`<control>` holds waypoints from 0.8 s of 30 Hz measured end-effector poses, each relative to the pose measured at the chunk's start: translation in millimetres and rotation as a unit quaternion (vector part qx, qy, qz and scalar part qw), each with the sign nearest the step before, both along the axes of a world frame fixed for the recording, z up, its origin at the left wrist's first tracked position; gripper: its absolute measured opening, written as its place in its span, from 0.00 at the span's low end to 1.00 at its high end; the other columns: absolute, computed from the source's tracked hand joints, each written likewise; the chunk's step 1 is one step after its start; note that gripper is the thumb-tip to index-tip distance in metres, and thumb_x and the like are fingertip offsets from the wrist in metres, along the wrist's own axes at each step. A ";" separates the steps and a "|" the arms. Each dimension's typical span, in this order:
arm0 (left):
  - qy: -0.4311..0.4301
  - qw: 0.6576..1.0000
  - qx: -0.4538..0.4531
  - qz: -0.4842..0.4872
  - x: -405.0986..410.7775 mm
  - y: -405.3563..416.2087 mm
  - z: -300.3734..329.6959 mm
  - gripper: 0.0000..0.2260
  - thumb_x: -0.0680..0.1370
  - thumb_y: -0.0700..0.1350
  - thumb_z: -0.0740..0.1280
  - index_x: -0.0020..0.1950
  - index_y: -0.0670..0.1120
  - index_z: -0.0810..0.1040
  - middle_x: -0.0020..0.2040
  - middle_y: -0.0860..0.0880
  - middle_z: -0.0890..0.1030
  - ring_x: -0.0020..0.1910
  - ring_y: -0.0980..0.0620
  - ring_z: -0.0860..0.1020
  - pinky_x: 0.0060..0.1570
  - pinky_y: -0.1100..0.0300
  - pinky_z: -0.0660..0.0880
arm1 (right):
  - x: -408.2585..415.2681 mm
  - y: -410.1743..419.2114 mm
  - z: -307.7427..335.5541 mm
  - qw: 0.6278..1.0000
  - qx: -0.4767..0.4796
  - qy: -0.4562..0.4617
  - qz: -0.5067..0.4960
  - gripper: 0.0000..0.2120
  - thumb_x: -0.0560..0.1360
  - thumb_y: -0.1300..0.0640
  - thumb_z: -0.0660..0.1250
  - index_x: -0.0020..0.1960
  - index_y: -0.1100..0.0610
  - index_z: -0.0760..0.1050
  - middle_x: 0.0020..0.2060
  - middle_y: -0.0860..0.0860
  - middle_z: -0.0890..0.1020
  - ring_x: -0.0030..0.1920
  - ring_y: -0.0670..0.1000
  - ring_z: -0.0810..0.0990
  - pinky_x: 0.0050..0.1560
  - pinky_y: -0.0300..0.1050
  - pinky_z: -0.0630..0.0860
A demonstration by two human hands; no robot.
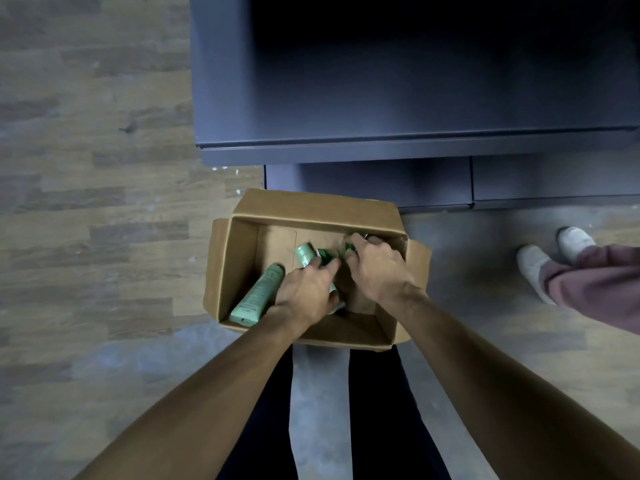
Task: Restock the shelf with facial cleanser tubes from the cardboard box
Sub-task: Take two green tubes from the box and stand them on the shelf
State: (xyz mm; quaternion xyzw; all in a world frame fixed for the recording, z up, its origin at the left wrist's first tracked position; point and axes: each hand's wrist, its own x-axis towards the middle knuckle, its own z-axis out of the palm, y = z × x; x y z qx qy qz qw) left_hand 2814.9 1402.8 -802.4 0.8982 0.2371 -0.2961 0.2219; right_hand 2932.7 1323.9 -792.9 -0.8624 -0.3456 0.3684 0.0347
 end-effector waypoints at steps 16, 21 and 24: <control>-0.032 0.991 0.082 0.097 10.8 1.3 -15.3 0.19 0.76 0.35 0.63 0.65 0.47 0.62 0.56 0.45 0.77 0.48 0.41 0.81 0.47 0.50 0.76 | 5.4 -13.0 -8.4 0.998 -0.006 -0.055 0.034 0.15 0.78 0.66 0.58 0.62 0.56 0.60 0.50 0.55 0.81 0.47 0.59 0.82 0.42 0.51 0.74; -0.021 0.990 0.049 0.130 13.6 0.1 -28.6 0.10 0.79 0.43 0.64 0.60 0.49 0.75 0.54 0.46 0.80 0.49 0.45 0.82 0.48 0.52 0.77 | 5.1 -7.2 -15.4 0.999 -0.025 -0.029 -0.002 0.10 0.80 0.60 0.60 0.60 0.53 0.73 0.50 0.54 0.83 0.51 0.58 0.82 0.50 0.50 0.77; -0.022 0.989 0.053 0.135 14.8 2.8 -26.0 0.09 0.80 0.43 0.62 0.58 0.49 0.77 0.49 0.45 0.82 0.48 0.44 0.82 0.48 0.52 0.77 | 5.0 -7.8 -10.2 0.999 -0.024 -0.038 0.013 0.10 0.80 0.59 0.60 0.60 0.52 0.73 0.50 0.54 0.83 0.51 0.58 0.81 0.50 0.48 0.75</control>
